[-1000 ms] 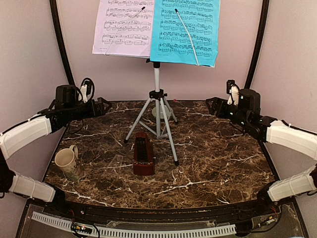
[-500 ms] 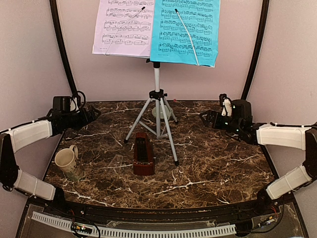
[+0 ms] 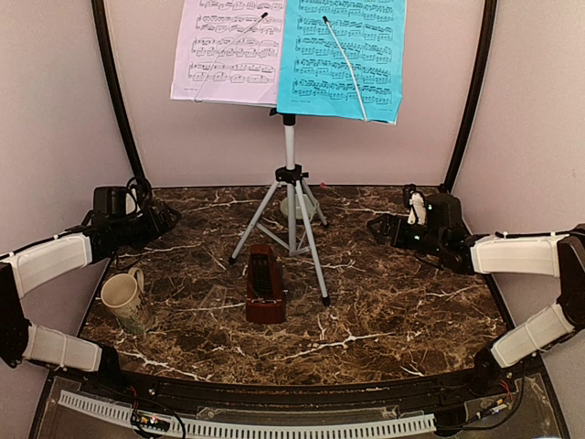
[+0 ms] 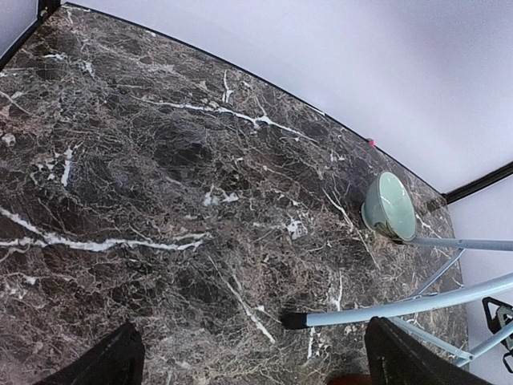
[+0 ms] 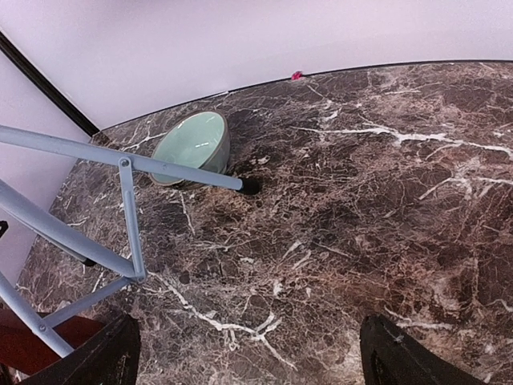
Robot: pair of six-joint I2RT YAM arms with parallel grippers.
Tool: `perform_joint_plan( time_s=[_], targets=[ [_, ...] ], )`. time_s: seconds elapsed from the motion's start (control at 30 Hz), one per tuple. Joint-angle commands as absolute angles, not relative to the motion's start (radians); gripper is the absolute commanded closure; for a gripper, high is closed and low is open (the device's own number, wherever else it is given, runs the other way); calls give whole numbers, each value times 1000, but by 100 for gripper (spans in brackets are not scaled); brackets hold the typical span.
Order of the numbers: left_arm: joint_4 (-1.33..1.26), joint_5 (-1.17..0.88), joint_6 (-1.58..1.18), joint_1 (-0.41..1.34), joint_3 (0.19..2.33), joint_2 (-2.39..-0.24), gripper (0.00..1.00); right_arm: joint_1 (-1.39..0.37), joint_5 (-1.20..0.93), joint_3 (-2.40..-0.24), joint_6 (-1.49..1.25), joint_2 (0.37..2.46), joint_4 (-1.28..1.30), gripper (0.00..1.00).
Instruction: Set up the instrument practice props
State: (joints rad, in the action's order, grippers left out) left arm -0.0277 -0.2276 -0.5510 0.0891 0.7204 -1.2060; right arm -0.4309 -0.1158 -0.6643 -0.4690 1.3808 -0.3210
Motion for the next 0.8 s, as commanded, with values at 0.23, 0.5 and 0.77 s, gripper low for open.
perform_joint_plan(
  time_s=[0.23, 0.5, 0.77],
  targets=[
    [-9, -219, -550, 90, 695, -1175, 1, -426, -104, -621, -473, 1315, -360, 4],
    [-2, -225, -546, 90, 702, -1181, 1, -426, -108, -606, -475, 1309, -365, 4],
    [20, -222, -537, 90, 717, -1175, 1, -426, -108, -609, -479, 1297, -364, 4]
  ],
)
